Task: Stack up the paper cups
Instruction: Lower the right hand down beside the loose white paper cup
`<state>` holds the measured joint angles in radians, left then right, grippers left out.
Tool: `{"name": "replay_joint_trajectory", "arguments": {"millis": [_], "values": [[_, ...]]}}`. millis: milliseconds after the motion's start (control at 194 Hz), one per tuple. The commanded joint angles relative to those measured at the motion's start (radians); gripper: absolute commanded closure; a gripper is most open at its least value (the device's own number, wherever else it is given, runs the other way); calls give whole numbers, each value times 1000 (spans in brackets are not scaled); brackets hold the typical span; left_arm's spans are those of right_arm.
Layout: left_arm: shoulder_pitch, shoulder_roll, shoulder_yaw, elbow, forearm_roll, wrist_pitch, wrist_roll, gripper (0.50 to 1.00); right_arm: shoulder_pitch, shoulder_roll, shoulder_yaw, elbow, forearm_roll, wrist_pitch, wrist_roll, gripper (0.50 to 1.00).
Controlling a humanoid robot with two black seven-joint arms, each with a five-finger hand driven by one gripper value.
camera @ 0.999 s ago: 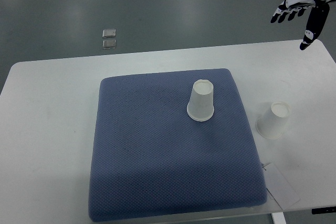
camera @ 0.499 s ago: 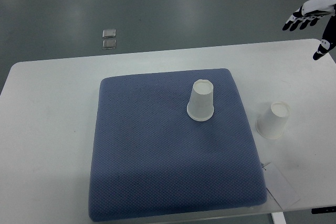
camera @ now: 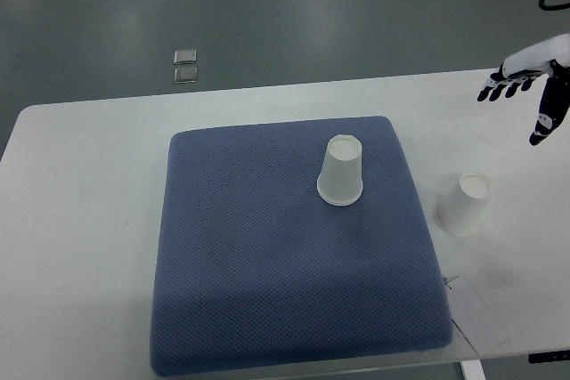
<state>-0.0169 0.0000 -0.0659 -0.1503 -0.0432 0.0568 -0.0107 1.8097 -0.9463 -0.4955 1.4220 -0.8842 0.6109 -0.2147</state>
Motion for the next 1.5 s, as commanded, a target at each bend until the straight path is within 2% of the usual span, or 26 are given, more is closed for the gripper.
{"name": "replay_joint_trajectory", "arguments": {"millis": [0,499,906,1256,1493], "values": [[0,0,0,0,0,0,0,500,-33,6,2,0,-2,0,0,585],[0,0,2,-2,0,0,1,500,-168,29,3,-2,-4,-2,0,587],[0,0,2,-2,2,0,0,500,-250,73,3,-12,-4,-209,1,587],[0,0,2,-2,2,0,0,500,-322,107,3,-23,-4,-309,1,587],[0,0,2,0,2,0,0,500,-345,116,3,-29,-4,-342,3,589]]}}
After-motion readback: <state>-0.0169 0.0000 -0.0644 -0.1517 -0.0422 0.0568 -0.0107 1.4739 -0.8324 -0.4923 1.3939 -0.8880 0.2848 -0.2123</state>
